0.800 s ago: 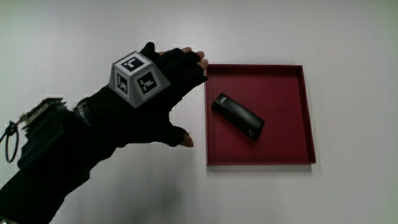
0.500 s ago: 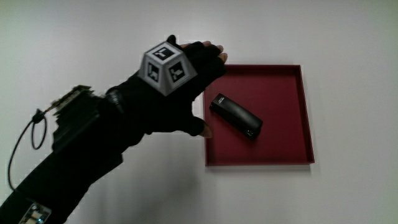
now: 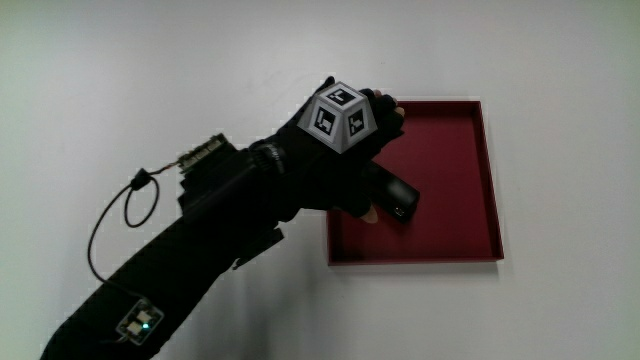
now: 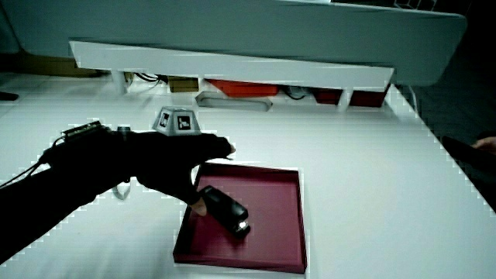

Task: Pick stapper from plate

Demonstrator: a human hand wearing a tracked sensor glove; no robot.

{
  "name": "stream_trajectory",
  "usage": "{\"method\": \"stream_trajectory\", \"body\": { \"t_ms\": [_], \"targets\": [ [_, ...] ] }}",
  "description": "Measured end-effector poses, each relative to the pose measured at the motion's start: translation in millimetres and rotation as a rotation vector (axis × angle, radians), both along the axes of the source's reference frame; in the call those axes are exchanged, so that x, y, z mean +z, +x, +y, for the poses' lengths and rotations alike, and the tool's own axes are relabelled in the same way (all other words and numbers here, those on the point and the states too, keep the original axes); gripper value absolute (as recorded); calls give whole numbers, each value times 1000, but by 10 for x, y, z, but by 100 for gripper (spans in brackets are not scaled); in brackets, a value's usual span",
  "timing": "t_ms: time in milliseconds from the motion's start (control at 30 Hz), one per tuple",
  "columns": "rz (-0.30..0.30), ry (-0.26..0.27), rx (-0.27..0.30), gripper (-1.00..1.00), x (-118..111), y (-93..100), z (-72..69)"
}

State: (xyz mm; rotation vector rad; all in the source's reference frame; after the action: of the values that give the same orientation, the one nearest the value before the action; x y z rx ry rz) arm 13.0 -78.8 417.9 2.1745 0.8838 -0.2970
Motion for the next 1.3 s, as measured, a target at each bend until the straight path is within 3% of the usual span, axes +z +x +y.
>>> {"method": "stream_trajectory", "body": {
  "t_ms": [167,233,433,633,733,967,1100,1300],
  "targets": [
    [-52,-27,1,0,230,110,43],
    [-50,-50,-3,0,328,159,58],
    [-21,-30,7,0,486,246,124],
    [-40,-47,19,0,572,287,159],
    [-36,-40,19,21,591,288,158],
    [17,43,21,71,558,297,186],
    [29,54,22,100,566,295,195],
    [56,48,18,100,557,269,183]
  ]
}}
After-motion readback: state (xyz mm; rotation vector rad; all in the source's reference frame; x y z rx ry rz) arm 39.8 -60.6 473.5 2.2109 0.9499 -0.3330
